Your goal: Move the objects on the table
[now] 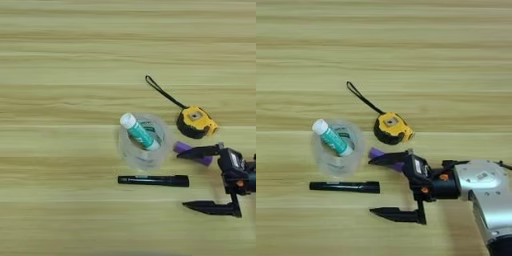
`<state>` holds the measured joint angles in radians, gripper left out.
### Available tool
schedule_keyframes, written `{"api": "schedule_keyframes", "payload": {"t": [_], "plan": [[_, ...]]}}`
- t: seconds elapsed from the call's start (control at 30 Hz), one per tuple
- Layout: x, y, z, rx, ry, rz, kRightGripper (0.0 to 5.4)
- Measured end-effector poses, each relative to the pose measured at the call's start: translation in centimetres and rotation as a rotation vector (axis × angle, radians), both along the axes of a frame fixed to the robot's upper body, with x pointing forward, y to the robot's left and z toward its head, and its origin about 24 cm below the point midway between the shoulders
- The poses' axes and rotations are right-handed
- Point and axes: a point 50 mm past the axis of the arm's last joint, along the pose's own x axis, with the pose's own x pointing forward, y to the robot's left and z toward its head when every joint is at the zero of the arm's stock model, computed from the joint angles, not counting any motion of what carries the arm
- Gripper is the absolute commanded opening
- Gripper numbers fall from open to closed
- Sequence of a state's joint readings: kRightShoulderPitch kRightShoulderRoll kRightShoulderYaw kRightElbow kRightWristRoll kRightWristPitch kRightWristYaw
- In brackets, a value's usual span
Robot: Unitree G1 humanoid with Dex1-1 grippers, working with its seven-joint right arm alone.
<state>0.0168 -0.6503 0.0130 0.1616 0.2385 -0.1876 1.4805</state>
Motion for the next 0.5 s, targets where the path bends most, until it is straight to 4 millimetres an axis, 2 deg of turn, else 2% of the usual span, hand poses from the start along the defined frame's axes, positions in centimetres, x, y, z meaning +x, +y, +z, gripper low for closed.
{"api": "schedule_keyframes", "payload": {"t": [0.5], "plan": [[0.1, 0.8, -1.2, -0.030, 0.011, -0.009, 3.87]]}}
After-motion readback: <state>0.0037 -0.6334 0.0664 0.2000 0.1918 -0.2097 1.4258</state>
